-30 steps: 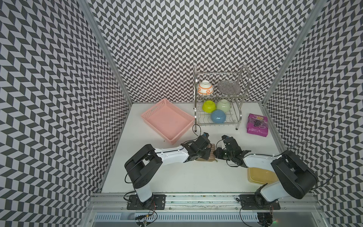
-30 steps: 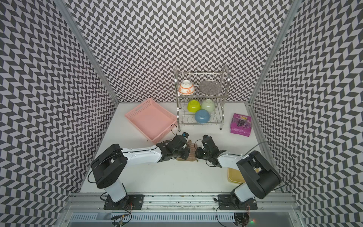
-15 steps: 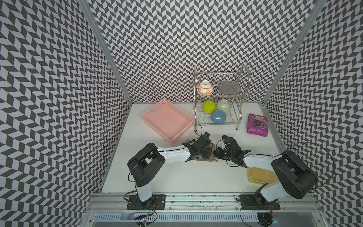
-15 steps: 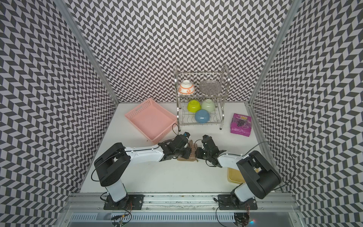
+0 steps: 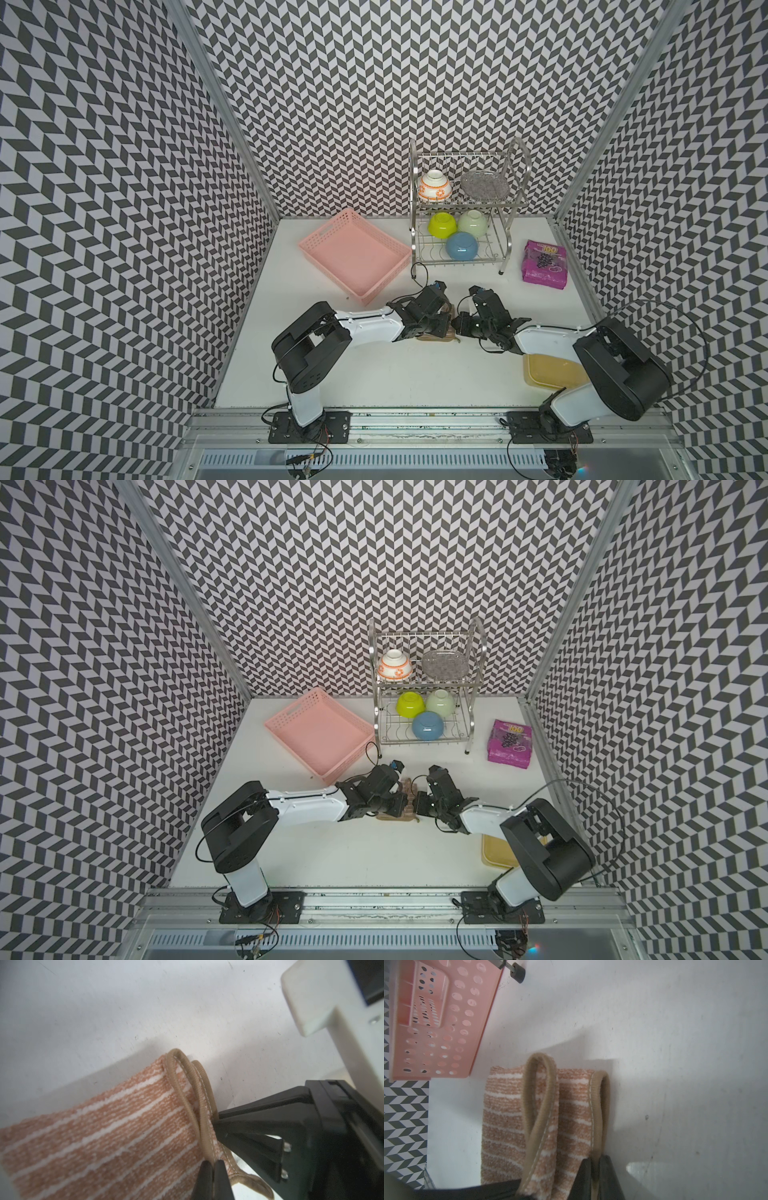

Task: Fold the square dishcloth
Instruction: Fold the cleaning item at the center of the board.

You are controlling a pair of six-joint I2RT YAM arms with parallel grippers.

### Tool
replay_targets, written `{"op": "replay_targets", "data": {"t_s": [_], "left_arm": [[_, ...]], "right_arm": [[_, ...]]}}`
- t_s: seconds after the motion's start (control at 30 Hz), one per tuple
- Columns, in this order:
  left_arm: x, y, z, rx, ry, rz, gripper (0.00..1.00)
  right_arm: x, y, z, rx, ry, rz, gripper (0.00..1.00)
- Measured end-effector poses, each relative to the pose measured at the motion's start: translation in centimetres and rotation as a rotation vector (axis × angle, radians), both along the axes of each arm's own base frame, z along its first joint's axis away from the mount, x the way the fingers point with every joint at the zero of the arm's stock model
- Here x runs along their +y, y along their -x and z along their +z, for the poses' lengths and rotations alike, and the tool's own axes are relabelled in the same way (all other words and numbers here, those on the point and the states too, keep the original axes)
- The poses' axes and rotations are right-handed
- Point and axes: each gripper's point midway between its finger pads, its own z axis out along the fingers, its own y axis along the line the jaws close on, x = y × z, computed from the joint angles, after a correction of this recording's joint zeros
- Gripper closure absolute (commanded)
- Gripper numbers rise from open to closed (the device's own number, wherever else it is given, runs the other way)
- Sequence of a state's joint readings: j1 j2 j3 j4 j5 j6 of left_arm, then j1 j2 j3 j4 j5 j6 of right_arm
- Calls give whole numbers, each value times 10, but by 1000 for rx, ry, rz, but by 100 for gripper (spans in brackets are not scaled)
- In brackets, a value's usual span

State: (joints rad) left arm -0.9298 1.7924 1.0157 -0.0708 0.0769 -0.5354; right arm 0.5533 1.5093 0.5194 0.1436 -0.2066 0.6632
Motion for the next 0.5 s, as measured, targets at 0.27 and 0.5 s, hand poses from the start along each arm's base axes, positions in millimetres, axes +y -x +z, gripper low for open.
{"op": "replay_targets", "data": {"t_s": [0.27, 0.5], "left_arm": [[-2, 0, -2, 4, 7, 0, 100], [-6, 1, 0, 3, 23, -8, 100]], "right_arm": [[0, 0, 0, -1, -1, 0, 88], [0, 0, 0, -6, -4, 0, 88]]}}
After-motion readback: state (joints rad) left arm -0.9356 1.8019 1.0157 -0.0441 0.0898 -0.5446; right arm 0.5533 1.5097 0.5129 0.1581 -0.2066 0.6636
